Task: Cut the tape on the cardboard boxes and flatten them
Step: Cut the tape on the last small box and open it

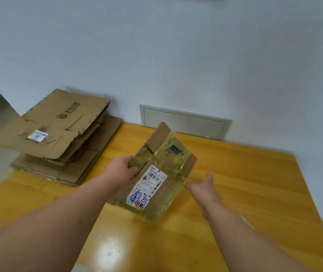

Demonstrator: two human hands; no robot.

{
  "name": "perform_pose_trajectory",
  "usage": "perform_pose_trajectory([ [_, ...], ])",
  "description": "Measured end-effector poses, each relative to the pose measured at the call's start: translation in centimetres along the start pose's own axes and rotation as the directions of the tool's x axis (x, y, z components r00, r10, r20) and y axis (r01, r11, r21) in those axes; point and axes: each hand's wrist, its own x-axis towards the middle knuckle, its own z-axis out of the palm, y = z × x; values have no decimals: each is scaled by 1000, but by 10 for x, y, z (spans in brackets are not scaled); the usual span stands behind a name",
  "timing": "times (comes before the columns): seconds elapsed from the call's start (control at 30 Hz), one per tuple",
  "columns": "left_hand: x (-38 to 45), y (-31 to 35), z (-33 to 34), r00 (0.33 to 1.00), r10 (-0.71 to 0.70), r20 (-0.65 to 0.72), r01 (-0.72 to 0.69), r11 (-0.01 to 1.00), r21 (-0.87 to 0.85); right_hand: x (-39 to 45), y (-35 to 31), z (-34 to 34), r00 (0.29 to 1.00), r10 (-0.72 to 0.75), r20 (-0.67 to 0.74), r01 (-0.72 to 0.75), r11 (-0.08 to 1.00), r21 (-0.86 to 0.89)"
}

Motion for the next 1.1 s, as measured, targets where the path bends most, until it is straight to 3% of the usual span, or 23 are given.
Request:
perform_pose_trajectory([
  [0.13, -5, -40, -58, 998, -45, -38, 33, 962, -272, -8, -18, 74, 989, 90, 115, -99, 992, 78],
  [0.37, 13, -109, -145, 992, -88, -87, 45, 911, -410, -33, -69, 182, 974, -95, 207, 74, 991, 107],
  [0.47, 28, -130, -172, 975, -129, -180, 50, 919, -390, -42, -93, 211, 968, -191, 163, 189, 982, 32],
  [0.63, 55, -150, -214, 912, -179, -370, 149, 983, -110, -40, -143, 252, 923, -328, 200, 336, 942, -9],
  [0.9, 94, -190, -275, 886, -174, -430, 101, 977, -187, -22, -192, 324, 890, -397, 223, 401, 915, 29],
  [1.1, 159, -230, -302, 884, -104, -456, 101, 994, -30, 6, -222, 384, 907, -394, 147, 403, 914, -34],
])
